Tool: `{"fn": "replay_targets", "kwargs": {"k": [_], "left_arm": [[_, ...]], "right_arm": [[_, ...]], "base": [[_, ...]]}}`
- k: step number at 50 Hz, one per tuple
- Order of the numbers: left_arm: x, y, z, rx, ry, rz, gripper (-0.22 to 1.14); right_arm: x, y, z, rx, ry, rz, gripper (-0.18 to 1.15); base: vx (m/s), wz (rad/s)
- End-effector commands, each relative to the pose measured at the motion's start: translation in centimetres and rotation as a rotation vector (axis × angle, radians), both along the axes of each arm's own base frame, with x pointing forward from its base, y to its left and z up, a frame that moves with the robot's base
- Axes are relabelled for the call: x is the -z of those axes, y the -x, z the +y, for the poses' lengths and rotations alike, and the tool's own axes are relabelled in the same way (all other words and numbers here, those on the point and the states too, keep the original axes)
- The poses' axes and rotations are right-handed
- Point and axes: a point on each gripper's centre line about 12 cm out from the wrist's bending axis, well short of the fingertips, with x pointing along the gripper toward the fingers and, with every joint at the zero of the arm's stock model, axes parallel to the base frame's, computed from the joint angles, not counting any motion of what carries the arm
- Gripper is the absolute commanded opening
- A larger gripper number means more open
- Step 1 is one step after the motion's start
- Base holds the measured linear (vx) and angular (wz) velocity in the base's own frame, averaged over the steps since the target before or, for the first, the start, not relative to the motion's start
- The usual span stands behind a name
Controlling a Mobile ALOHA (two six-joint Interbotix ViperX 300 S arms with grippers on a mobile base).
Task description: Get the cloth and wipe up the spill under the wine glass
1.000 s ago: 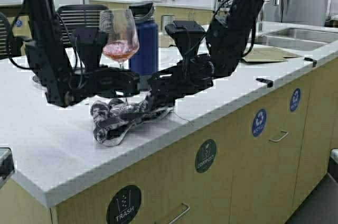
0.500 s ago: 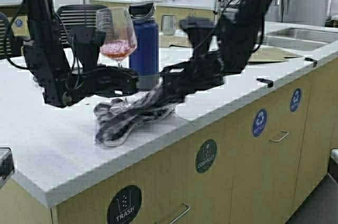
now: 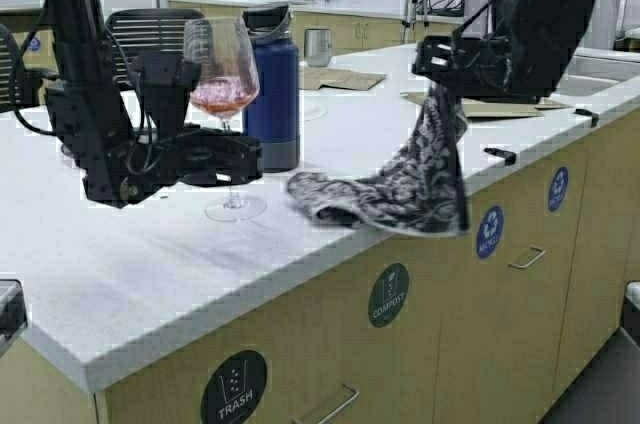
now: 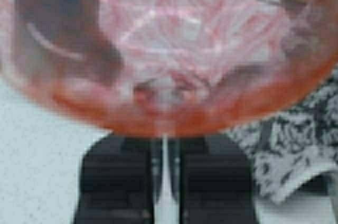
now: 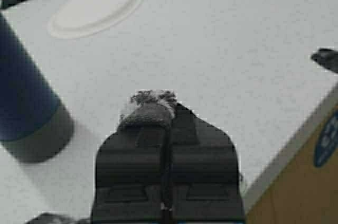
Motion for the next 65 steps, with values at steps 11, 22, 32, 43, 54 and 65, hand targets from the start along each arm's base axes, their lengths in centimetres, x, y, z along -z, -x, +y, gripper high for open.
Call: {"fn": "replay_targets", "kwargs": {"k": [11,22,32,43,54,65], "left_arm": [[1.1,-0.7,-0.2,-0.004,0.001,-0.003,0.34],[1.1,-1.2,-0.4,-0.004,0.003,-0.018,0.52],[1.2,-1.2,-0.3,-0.015,-0.009,-0.026,0.90],[1.1,-0.2,0.2,-0.022,-0.009,-0.027,0.97],[0.9,3.1,1.5,-0.033,0.013,-0.032,0.97],[0.6,6.9,3.4,-0.077,0.015,-0.018,0.97]], "right_arm": [[-2.3,-0.3,0.0,0.001,-0.018,-0.065,0.06],[-2.2,-0.3,0.0,-0.001,-0.015,-0.064,0.06],[-2.2,-0.2,0.1,-0.007,-0.012,-0.065,0.06],[-2.2,-0.2,0.2,-0.017,-0.008,-0.065,0.06],[-2.1,0.1,0.1,-0.018,-0.005,-0.060,0.06],[-2.4,0.9,-0.1,-0.018,-0.002,-0.055,0.06]], "base": [[0.00,0.00],[0.00,0.00],[0.00,0.00],[0.00,0.00],[0.00,0.00],[0.00,0.00]]}}
